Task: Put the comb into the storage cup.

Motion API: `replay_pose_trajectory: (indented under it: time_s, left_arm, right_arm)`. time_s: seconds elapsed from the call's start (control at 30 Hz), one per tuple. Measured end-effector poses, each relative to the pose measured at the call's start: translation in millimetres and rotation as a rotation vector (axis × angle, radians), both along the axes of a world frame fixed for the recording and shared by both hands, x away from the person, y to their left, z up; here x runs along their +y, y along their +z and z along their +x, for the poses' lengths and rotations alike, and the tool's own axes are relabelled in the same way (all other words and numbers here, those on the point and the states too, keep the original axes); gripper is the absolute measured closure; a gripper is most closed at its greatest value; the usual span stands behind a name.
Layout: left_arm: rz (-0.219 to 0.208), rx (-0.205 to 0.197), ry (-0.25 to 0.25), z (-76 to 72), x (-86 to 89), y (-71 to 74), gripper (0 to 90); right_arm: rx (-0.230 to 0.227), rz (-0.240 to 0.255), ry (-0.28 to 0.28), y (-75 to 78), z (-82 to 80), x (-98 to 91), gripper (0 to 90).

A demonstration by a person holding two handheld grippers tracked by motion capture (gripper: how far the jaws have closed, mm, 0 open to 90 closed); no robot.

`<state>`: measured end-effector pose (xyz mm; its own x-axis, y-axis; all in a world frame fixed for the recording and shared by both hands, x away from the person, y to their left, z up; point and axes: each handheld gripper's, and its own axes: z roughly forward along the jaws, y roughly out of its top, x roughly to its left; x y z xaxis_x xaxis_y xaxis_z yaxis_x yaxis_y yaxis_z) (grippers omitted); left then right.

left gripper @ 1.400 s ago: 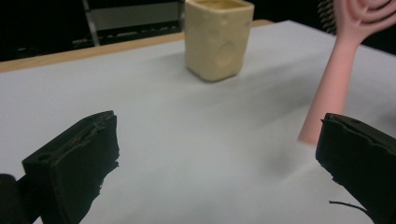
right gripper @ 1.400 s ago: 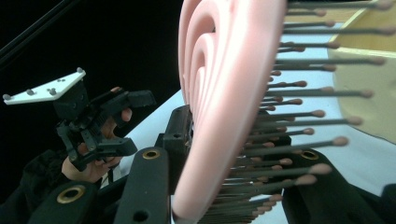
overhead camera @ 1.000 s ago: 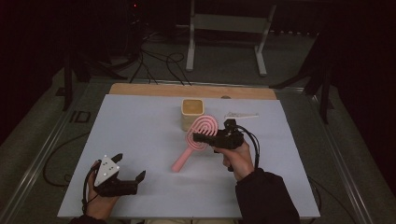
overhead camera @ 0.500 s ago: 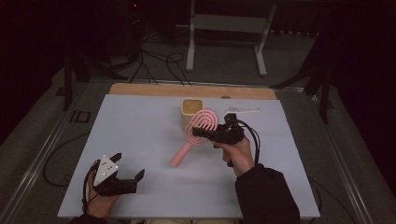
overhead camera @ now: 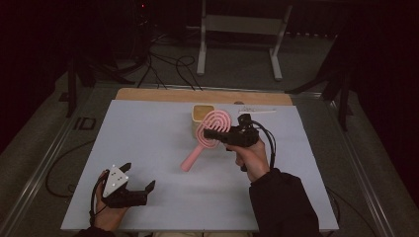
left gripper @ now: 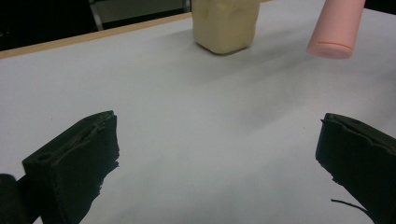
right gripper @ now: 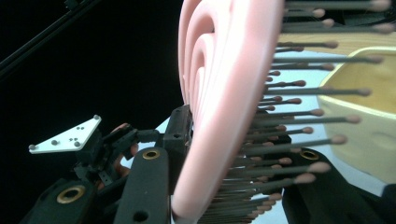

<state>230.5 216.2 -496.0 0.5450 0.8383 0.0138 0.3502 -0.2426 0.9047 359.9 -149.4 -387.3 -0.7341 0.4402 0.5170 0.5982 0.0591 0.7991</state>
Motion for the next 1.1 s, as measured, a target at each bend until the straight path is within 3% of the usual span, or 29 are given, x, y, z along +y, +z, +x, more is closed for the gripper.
replay_pose_trajectory:
  time_s: [0.63,1.1]
  left_arm:
    - [0.009,0.001,0.001,-0.5,-0.8,-0.3,0.0]
    - [0.004,0.0,0.002,-0.7,-0.5,-0.3,0.0]
  right_arm:
    - [-0.059,-0.019,0.002,16.1,6.8,0.0,64.0]
    - [-0.05,-0.016,-0.005,20.3,16.2,0.4,64.0]
